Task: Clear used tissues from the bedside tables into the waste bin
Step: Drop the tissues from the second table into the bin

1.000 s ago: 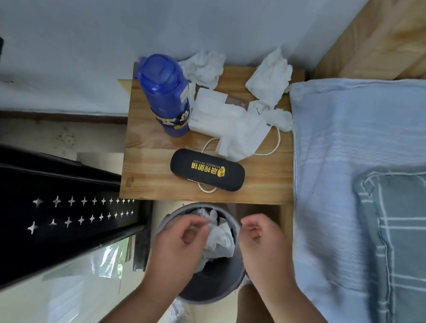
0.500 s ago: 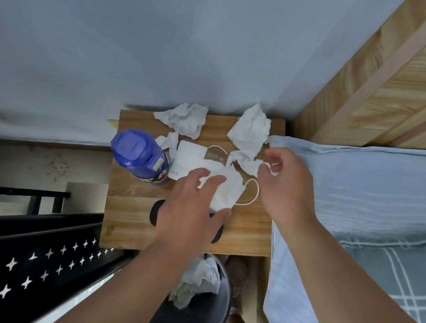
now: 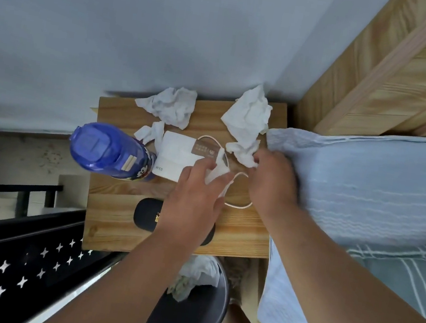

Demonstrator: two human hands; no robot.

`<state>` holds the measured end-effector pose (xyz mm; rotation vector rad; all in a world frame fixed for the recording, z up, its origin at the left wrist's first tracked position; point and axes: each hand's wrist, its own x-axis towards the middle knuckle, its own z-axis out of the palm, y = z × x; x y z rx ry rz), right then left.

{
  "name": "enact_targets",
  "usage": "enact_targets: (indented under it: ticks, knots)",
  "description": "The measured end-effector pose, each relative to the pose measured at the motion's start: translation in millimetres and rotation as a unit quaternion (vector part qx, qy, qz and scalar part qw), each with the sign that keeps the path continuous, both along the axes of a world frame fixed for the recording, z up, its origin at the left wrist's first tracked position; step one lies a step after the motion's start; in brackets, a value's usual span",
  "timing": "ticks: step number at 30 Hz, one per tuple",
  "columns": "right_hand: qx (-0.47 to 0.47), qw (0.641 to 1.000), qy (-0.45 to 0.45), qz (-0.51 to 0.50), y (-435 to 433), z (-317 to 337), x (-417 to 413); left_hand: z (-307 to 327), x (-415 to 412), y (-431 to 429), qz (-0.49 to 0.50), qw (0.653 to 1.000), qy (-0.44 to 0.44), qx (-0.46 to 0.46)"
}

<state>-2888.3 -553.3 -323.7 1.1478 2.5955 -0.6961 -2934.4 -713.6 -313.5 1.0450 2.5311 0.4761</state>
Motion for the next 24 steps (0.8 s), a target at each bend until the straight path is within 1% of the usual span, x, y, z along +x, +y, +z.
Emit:
enact_targets:
  ticks: [3, 6, 10, 13, 16, 18, 20, 22, 24]
  knots:
    - [-0.004, 0.999, 0.031, -0.01, 1.9, 4.1, 4.6, -1.5, -4.2, -2.5, 0.001, 0.998, -0.045, 0.039]
    - [-0.002, 0.996, 0.086, -0.033, -3.4, 19.8, 9.6, 4.9, -5.5, -7.6, 0.056, 0.993, -0.077, 0.067]
    - [0.005, 0.985, 0.167, -0.048, -14.6, 42.7, 23.5, 24.5, -2.2, -15.8, 0.11, 0.981, -0.084, 0.135]
    - [0.003, 0.977, 0.204, -0.054, -28.2, 57.6, 42.5, 45.3, 7.3, -33.3, 0.15, 0.963, -0.112, 0.194]
    - [0.011, 0.962, 0.265, -0.061, -52.6, 70.6, 67.2, 64.1, 23.4, -60.4, 0.213, 0.931, -0.165, 0.247]
    - [-0.005, 0.953, 0.298, -0.058, -72.0, 74.8, 86.2, 71.3, 38.0, -81.3, 0.273, 0.908, -0.191, 0.254]
    - [-0.04, 0.951, 0.303, -0.053, -93.7, 73.6, 106.8, 67.7, 55.2, -104.6, 0.326, 0.887, -0.215, 0.245]
    - [-0.082, 0.954, 0.283, -0.056, -119.2, 64.3, 128.6, 54.9, 73.9, -129.7, 0.363, 0.876, -0.239, 0.209]
    - [-0.107, 0.964, 0.239, -0.048, -146.7, 47.3, 151.2, 35.2, 93.8, -153.1, 0.394, 0.86, -0.274, 0.173]
